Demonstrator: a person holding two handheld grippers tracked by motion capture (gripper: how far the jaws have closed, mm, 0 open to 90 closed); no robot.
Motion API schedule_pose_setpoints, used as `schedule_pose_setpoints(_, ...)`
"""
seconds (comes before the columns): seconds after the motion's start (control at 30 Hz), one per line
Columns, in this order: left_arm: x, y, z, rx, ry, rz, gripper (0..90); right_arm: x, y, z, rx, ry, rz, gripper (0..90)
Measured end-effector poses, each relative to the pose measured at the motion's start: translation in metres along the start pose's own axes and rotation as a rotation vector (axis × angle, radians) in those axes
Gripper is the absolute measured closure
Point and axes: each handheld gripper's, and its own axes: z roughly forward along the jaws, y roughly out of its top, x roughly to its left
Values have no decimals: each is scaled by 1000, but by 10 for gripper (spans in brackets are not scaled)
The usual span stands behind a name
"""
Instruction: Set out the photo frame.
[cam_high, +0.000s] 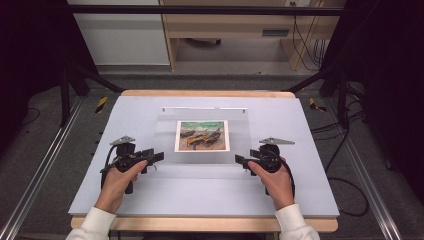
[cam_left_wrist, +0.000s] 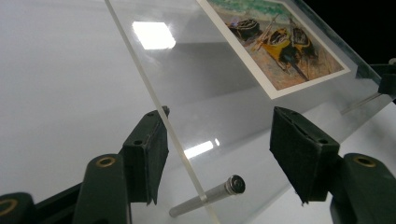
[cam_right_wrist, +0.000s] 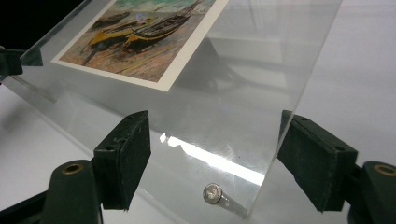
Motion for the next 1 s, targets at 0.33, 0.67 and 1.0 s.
schedule_pose_setpoints(0.33, -5, -1, -4, 12, 20, 25, 370, 3, -3, -5, -6, -11, -29, 290)
schedule_pose_setpoints(0.67, -10, -2, -7, 16, 37, 41, 377, 5, -6, -9, -8, -13, -55, 303)
schedule_pose_setpoints(1.0, -13, -7, -12, 14, 40, 72, 406, 11, -10, -13, -15, -36, -96, 318)
